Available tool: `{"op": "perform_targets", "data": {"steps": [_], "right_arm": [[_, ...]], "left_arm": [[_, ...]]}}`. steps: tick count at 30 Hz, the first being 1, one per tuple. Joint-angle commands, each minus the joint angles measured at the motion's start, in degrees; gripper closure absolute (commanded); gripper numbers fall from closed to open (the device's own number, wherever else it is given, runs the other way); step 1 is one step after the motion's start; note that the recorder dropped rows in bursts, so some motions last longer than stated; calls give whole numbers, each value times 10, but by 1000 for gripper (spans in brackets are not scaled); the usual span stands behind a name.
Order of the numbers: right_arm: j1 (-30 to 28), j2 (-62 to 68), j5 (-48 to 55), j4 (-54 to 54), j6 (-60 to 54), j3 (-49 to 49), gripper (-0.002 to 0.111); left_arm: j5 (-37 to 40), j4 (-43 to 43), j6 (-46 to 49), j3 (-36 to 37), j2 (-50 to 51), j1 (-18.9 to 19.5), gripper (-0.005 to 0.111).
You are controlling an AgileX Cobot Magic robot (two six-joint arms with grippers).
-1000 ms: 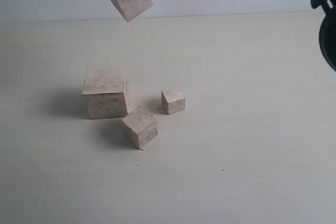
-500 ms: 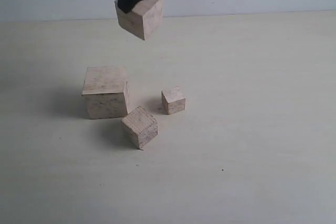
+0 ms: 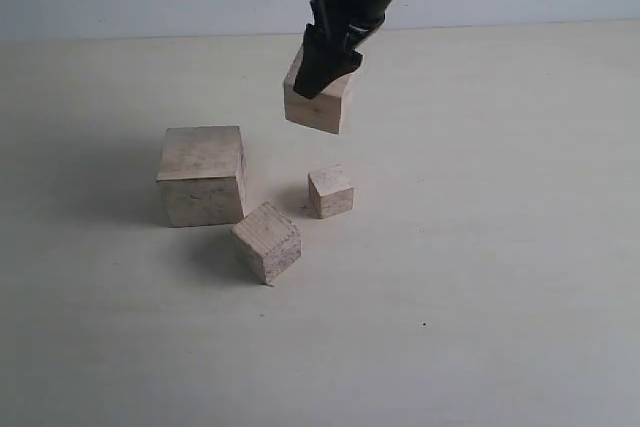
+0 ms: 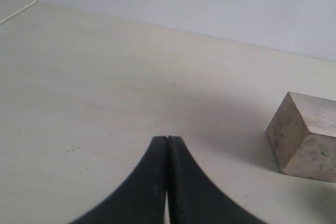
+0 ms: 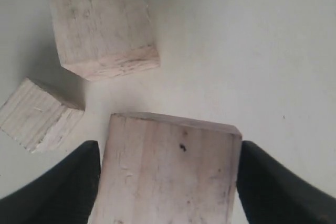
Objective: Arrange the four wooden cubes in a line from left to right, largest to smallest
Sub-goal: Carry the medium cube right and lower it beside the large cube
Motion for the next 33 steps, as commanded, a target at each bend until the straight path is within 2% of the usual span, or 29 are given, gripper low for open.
{"op": "perform_targets", "data": {"steps": [1,3,11,15,24,33], "right_arm": [[-12,-1,-3,83,-69,14,108],[-12,17,-11,113,-69,14,108],[-12,95,-17,121,-96,14,108],[-12,107,-3,153,-188,14,108],[-12,105,-3,154,-156,14,108],[-13,47,-3,154,-150,14,108]], "left_arm": [[-4,2,0,1,-3,0,107],[-4,2,0,1,-3,0,107],[-4,2,0,1,-3,0,107],[-4,2,0,1,-3,0,107],[-4,2,0,1,-3,0,107],[-4,2,0,1,-3,0,107]]}}
